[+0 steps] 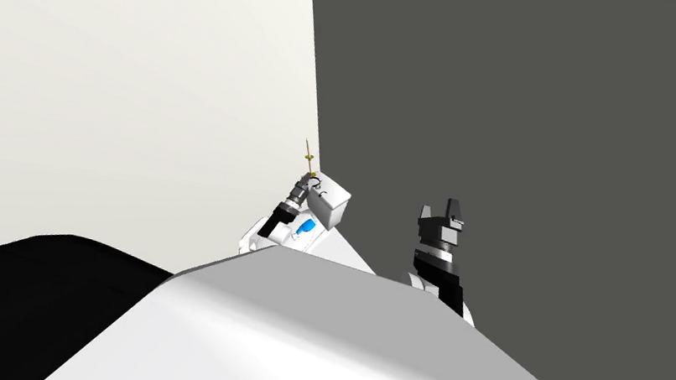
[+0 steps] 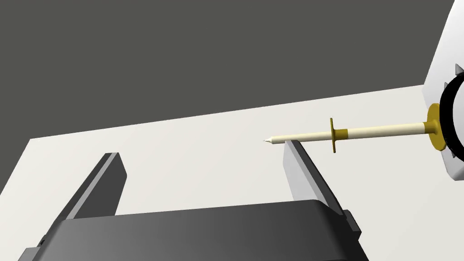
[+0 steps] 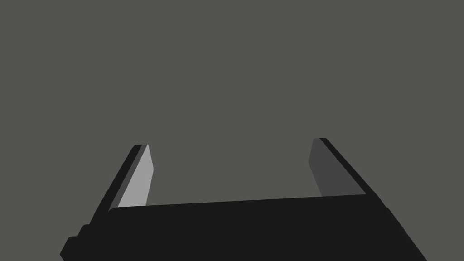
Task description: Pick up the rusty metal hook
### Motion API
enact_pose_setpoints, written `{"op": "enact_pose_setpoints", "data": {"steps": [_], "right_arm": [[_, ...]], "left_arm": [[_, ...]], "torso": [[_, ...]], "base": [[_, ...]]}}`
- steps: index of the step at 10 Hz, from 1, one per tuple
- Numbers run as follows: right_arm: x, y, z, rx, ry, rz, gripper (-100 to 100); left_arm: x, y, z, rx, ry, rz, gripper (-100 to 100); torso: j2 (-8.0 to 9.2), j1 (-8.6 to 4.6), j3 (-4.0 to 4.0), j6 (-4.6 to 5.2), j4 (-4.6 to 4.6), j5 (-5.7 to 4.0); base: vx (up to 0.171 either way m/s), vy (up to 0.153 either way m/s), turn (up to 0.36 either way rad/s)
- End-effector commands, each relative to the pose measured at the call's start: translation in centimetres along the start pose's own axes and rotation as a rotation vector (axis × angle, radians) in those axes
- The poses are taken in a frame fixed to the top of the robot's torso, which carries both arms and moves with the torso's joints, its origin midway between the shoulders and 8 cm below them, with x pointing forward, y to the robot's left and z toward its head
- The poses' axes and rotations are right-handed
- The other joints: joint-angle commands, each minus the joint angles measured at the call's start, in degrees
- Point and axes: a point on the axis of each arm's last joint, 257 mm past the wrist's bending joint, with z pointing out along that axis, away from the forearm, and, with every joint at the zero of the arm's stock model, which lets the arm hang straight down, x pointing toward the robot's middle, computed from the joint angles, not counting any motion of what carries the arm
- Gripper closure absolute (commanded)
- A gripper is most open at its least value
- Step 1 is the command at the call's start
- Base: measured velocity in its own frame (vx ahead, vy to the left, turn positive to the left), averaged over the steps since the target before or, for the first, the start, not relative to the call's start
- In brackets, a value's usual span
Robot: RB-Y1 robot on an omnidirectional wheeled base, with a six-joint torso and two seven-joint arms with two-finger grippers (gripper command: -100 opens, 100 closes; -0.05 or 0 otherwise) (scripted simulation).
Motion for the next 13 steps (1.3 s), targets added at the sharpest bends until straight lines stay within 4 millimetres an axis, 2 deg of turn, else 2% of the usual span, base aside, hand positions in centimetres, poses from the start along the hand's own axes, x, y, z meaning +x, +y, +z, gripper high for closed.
{"op": "enact_pose_setpoints", "data": {"steps": [1, 2, 3, 4, 5, 7, 8, 9, 10, 12, 13], "right_arm": [[0.0, 0.0, 0.0, 0.000, 0.000, 0.000, 0], [0.0, 0.0, 0.0, 0.000, 0.000, 0.000, 0], [0.0, 0.0, 0.0, 0.000, 0.000, 0.000, 0], [0.0, 0.0, 0.0, 0.000, 0.000, 0.000, 0], [0.0, 0.0, 0.0, 0.000, 0.000, 0.000, 0], [0.0, 0.0, 0.0, 0.000, 0.000, 0.000, 0], [0.0, 0.0, 0.0, 0.000, 0.000, 0.000, 0], [0.0, 0.0, 0.0, 0.000, 0.000, 0.000, 0], [0.0, 0.0, 0.0, 0.000, 0.000, 0.000, 0], [0.0, 0.0, 0.0, 0.000, 0.000, 0.000, 0], [0.0, 0.0, 0.0, 0.000, 0.000, 0.000, 0]], "left_arm": [[0.7, 2.5, 0.5, -0.067, 0.030, 0.011, -100], [1.0, 3.9, 0.6, -0.104, 0.048, 0.021, -100], [1.0, 4.2, 0.6, -0.115, 0.048, 0.021, -100], [1.3, 5.7, 0.7, -0.157, 0.066, 0.033, -100], [1.3, 5.7, 0.7, -0.161, 0.066, 0.033, -100], [1.6, 8.8, 0.6, -0.246, 0.100, 0.063, -100], [1.6, 9.0, 0.6, -0.256, 0.099, 0.064, -100], [1.6, 10.7, 0.4, -0.304, 0.115, 0.082, -100], [1.6, 10.7, 0.4, -0.306, 0.114, 0.083, -100], [1.2, 14.0, -0.1, -0.400, 0.141, 0.126, -100], [1.2, 14.2, -0.1, -0.409, 0.141, 0.126, -100]], "torso": [[0.00, 0.00, 0.00, 0.00, 0.00, 0.00], [-0.01, 0.00, -0.01, 0.00, 0.00, 0.00], [-0.02, 0.00, -0.01, 0.01, 0.00, 0.00], [-0.01, 0.03, 0.00, -0.03, 0.00, 0.00], [-0.01, 0.04, -0.01, -0.01, 0.00, 0.01], [-0.02, 0.03, -0.01, -0.01, 0.00, 0.00], [-0.01, 0.02, -0.01, -0.01, 0.00, 0.00], [-0.01, 0.03, 0.00, -0.03, 0.00, 0.00], [-0.01, 0.02, 0.00, -0.02, 0.00, 0.00], [0.00, 0.03, 0.00, -0.02, 0.00, 0.00], [-0.01, 0.02, -0.01, -0.02, 0.00, 0.00]], "base": [[-0.006, -0.017, -0.120], [-0.005, -0.016, -0.153], [-0.003, -0.009, -0.047], [-0.003, -0.011, -0.087], [-0.002, -0.007, -0.039], [-0.001, -0.014, -0.115], [-0.003, -0.010, -0.053], [-0.003, -0.013, -0.095], [-0.003, -0.007, -0.043], [-0.002, -0.014, -0.117], [-0.002, -0.010, -0.052]]}}
